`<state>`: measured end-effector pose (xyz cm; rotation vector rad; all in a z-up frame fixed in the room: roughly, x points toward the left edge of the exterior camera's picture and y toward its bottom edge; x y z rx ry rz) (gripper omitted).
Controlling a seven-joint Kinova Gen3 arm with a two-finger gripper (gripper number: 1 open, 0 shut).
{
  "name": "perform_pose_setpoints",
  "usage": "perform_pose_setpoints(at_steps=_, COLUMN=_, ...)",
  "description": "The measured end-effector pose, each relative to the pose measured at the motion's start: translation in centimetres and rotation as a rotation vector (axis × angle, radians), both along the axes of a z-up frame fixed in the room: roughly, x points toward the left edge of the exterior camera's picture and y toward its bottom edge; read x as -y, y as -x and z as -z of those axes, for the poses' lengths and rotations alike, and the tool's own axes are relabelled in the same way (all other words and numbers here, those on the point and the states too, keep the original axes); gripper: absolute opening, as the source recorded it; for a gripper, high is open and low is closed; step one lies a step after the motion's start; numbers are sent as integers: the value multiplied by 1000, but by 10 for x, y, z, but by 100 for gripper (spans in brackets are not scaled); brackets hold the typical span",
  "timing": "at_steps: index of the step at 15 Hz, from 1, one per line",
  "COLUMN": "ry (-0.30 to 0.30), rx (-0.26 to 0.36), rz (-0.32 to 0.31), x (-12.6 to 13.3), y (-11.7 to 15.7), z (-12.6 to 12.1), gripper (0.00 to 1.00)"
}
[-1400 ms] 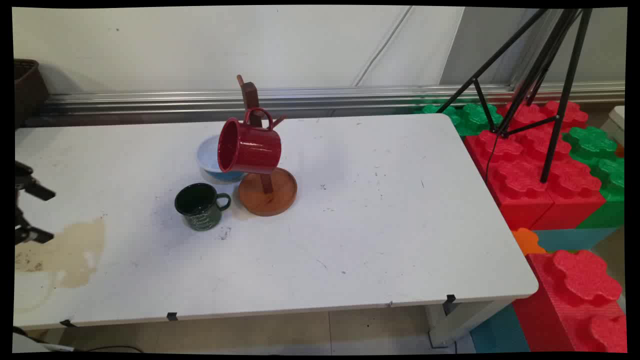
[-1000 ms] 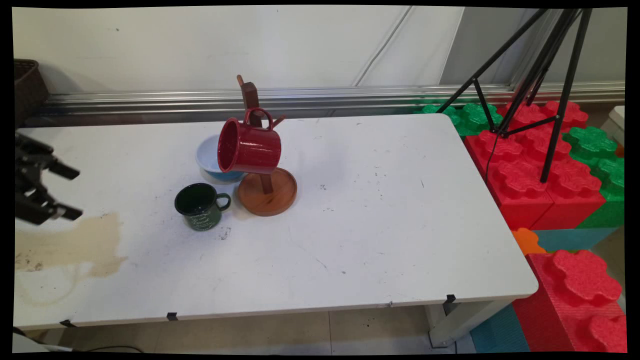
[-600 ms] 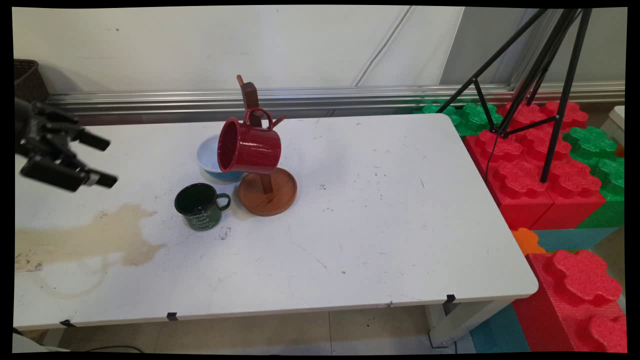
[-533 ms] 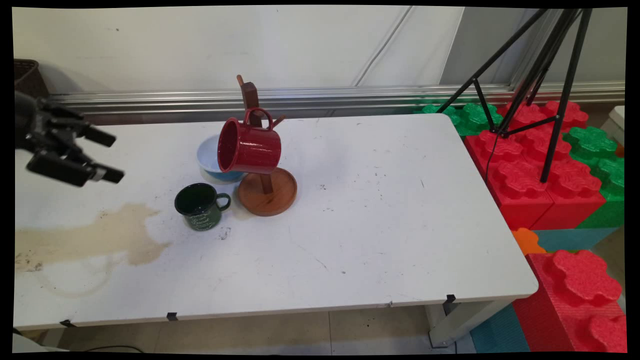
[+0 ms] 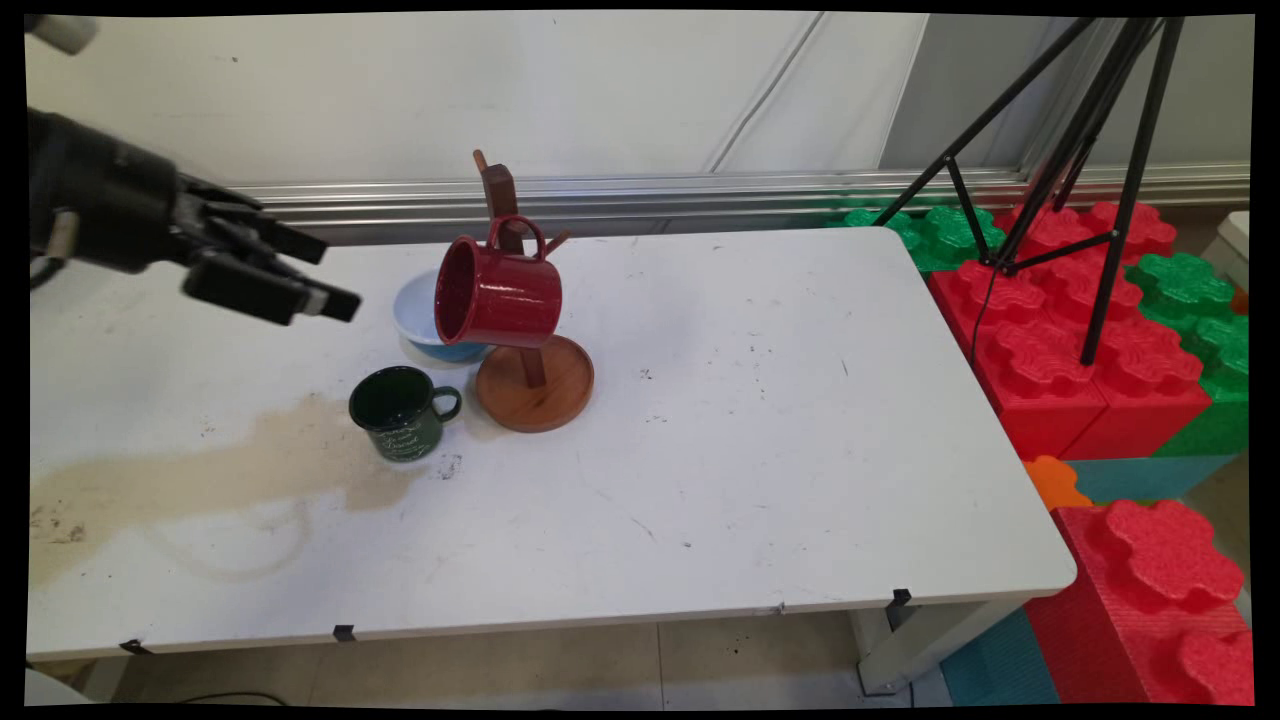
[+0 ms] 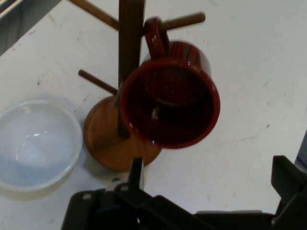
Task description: Pick up the red mug from the rack
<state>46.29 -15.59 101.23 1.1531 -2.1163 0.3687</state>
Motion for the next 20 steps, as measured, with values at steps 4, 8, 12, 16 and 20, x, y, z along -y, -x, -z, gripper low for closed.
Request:
perform_pose_setpoints(at_steps=4, ry=-9, rx=-33, rz=-28, x=14, y=18, z=12, gripper=100)
perform_pose_setpoints(at_steps=8, ry=-5, rx=-56, rz=-31, x=28, y=34, z=26, gripper=100)
perform_pose_setpoints(at_steps=12, ry=1, rx=-72, rz=-34, x=40, y=45, z=39, gripper=100)
perform_pose_setpoints(at_steps=16, ry=2, rx=-85, rz=-36, x=49, y=56, z=51, gripper=100)
perform_pose_setpoints(at_steps=20, ry=2, rx=-95, rz=-40, x=56, y=67, z=64, gripper=100)
